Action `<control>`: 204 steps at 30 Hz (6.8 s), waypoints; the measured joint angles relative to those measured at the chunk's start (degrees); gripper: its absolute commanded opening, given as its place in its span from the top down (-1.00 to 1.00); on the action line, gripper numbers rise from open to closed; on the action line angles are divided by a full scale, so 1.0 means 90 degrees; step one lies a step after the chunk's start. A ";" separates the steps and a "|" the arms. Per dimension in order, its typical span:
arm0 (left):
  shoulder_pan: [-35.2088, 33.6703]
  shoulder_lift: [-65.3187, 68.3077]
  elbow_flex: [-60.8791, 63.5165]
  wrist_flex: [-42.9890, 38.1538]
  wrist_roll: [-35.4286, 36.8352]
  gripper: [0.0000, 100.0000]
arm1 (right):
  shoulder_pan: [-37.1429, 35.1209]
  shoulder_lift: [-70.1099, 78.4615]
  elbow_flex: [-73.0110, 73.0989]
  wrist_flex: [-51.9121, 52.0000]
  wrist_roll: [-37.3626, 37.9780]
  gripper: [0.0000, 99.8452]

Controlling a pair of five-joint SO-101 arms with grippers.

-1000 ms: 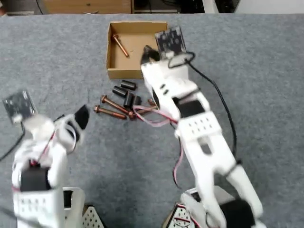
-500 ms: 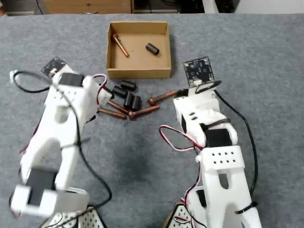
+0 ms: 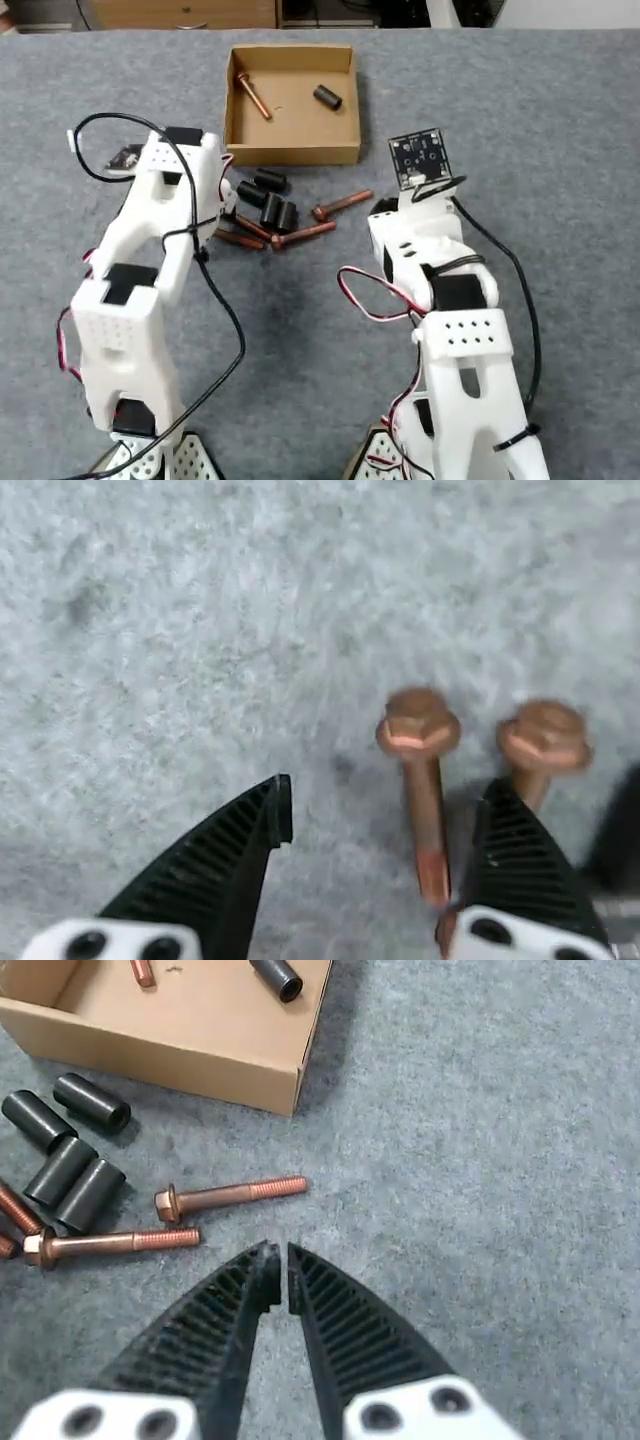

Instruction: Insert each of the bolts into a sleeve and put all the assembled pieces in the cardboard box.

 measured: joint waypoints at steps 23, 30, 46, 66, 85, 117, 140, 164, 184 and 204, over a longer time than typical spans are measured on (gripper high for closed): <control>-0.0020 0.1084 -0.1162 0.0186 -0.2129 0.96 | 0.0000 0.0000 0.0117 -0.0381 0.0303 1.00; -0.0098 0.1133 -0.1768 0.1192 -0.4357 0.96 | -0.0518 0.0020 -0.0117 0.0274 0.0684 1.00; -0.0957 -0.1709 -0.2422 0.1670 -0.7277 0.96 | -0.2012 0.4962 -0.5538 0.3604 -0.1758 0.99; -0.1573 -0.6662 0.3673 -0.1114 -0.8137 0.96 | -0.2657 1.1614 -1.3431 0.6984 -0.3780 0.77; -0.1582 -0.8107 0.4786 -0.1485 -0.8137 0.96 | -0.2598 1.3558 -1.5785 0.7111 -0.3858 0.77; -0.1582 -0.8107 0.4786 -0.1485 -0.8137 0.96 | -0.2501 1.3724 -1.5756 0.6916 -0.3741 0.77; -0.1592 -0.8147 0.4786 -0.1319 -0.8137 0.96 | -0.2549 1.3753 -1.5775 0.7013 -0.3575 0.68; -0.1592 -0.8147 0.4786 -0.1309 -0.8137 0.96 | -0.2598 1.3763 -1.5785 0.7140 -0.3507 0.99; -0.1592 -0.8147 0.4786 -0.1309 -0.8137 0.96 | -0.2501 1.3148 -1.5668 0.7170 -0.3458 1.00; -0.2002 -0.8147 0.4532 -0.1055 -0.7512 0.96 | -0.2510 0.7912 -1.1712 0.7199 -0.3204 1.00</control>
